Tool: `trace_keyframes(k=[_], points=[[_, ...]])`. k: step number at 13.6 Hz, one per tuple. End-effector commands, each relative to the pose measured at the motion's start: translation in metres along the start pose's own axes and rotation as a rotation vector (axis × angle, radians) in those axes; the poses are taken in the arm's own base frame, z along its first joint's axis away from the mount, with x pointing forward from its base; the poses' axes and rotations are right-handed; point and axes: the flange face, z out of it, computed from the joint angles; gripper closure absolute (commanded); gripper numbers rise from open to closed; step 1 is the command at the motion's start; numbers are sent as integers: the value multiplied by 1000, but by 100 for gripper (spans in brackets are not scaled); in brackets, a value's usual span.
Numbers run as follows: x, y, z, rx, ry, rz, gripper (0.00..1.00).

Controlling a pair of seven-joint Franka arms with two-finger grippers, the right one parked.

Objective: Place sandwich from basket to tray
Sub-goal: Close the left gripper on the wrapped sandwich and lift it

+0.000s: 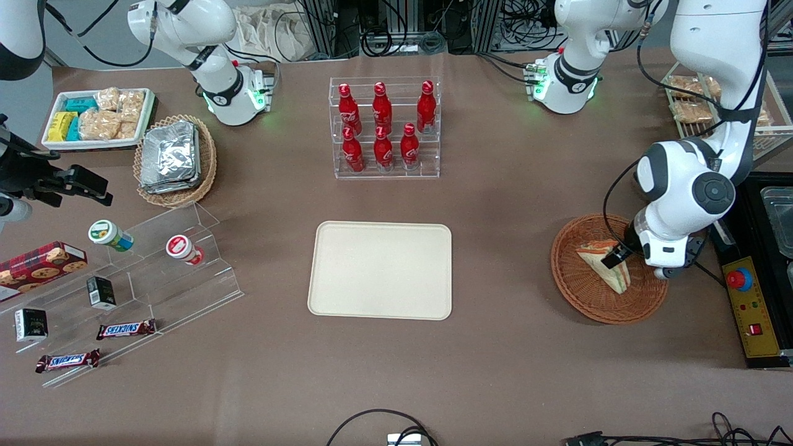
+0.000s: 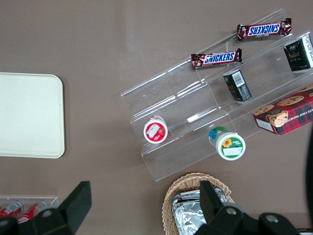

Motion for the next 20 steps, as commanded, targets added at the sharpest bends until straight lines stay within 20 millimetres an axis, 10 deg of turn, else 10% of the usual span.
trace_keyframes(k=[1,5,13,16,20], points=[[-4,1,15,15,-17,-21,4],[-3,15,-4,-5,7,-71,96],[10,69,-122,102,-112,74,100],[-44,134,-162,83,-151,368,100],[-134,218,-160,26,-181,587,100]])
